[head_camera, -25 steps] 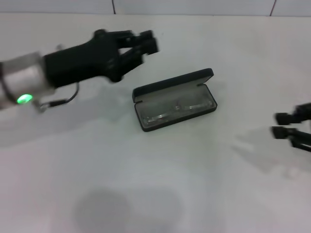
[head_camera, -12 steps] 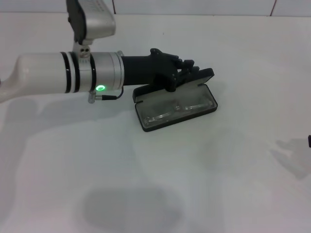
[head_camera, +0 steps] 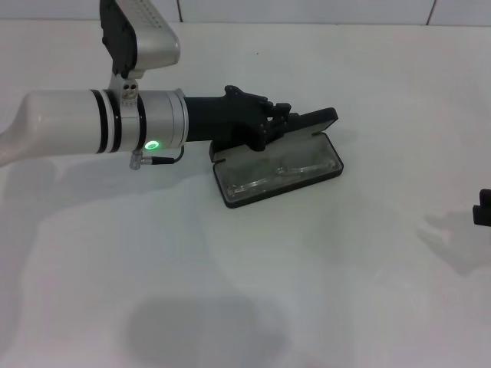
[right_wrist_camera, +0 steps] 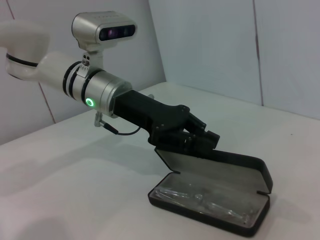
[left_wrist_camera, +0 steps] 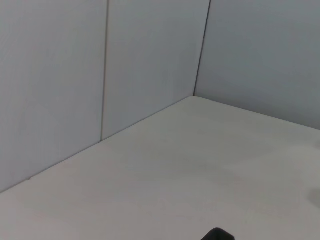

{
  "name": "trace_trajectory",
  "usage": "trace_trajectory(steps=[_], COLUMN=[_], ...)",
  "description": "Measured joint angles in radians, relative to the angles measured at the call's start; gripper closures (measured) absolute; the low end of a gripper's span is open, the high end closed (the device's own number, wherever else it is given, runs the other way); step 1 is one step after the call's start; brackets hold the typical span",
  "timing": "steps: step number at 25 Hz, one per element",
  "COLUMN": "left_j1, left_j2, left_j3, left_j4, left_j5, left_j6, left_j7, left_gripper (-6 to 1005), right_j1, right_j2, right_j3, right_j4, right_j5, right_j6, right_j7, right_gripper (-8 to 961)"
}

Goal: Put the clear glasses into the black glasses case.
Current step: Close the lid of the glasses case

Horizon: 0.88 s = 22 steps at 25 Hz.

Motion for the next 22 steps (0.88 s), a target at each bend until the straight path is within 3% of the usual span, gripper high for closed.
trace_trajectory(steps=[22], left_j1=[0.012], left_j2=[-0.011], left_j3=[0.032], left_j4=[-0.009], left_j5=[0.100], left_j6=[0.001], left_j7=[-0.028], left_gripper=[704], right_j1=[0.028], right_j2=[0.000], right_j3=[-0.009], right_j4=[0.026], right_j5=[0.003], right_j6=[0.018], right_j7=[-0.006], right_gripper=[711])
